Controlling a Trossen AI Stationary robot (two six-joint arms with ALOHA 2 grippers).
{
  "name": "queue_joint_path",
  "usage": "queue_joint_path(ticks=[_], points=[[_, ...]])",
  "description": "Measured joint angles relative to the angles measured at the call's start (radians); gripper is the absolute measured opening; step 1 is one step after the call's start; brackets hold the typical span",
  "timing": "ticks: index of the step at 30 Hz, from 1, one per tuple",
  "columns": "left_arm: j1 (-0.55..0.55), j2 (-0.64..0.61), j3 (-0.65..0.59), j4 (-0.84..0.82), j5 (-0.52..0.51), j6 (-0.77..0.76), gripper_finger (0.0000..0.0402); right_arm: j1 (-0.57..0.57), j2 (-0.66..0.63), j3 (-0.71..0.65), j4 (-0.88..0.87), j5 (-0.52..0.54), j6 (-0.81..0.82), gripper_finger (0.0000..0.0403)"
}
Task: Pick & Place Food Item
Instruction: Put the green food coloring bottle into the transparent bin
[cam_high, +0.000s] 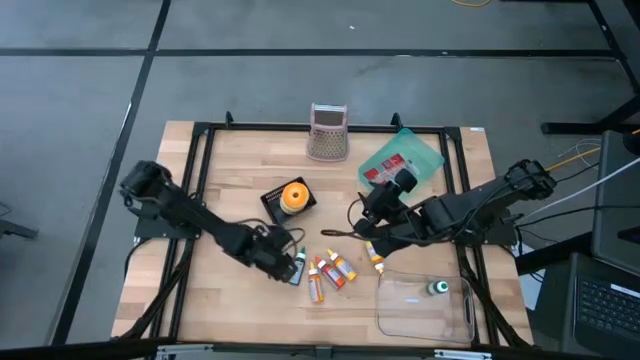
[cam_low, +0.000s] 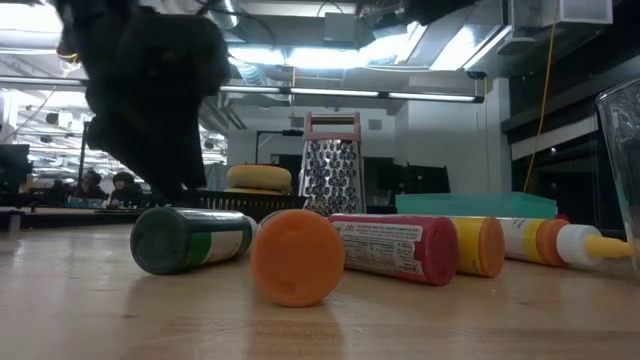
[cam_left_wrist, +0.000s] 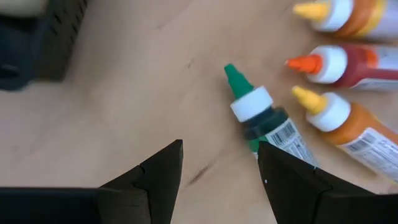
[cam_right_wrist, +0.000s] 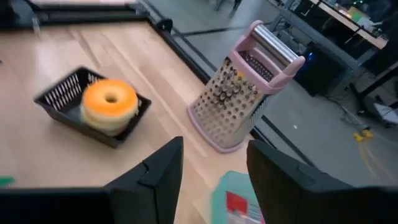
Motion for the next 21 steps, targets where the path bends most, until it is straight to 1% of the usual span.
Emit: queue_joint_path(ticks=[2, 5, 9, 12, 17, 21], points=[[0.0, 0.059, 0.091, -0.085, 0.014, -0.033, 0.0203, -0.011, 0.0, 0.0, -0.005, -0.008, -0.041, 0.0176], [0.0, 0.148, 0.222, -0.146, 0.016, -0.074, 0.0203, -0.024, 0.0, 0.0, -0.013, -0.019, -0.088, 0.0176], [-0.002, 0.249, 0.387, -0.185, 0.019, -0.12, 0.0203, -0.04, 0.0, 0.0, -0.017, -0.077, -0.141, 0.0176], [-0.002, 0.319, 0.487, -0.265, 0.023, -0.177, 0.0203, -0.044, 0.0, 0.0, -0.02, -0.117, -0.168, 0.0176], [-0.01, 0.418, 0.614, -0.433, 0.082, -0.289, 0.0203, -0.038, 0.0, 0.0, -0.025, -0.152, -0.19, 0.0176], [-0.034, 0.451, 0.666, -0.526, 0.098, -0.369, 0.0203, -0.038, 0.0, 0.0, -0.025, -0.218, -0.194, 0.0176]])
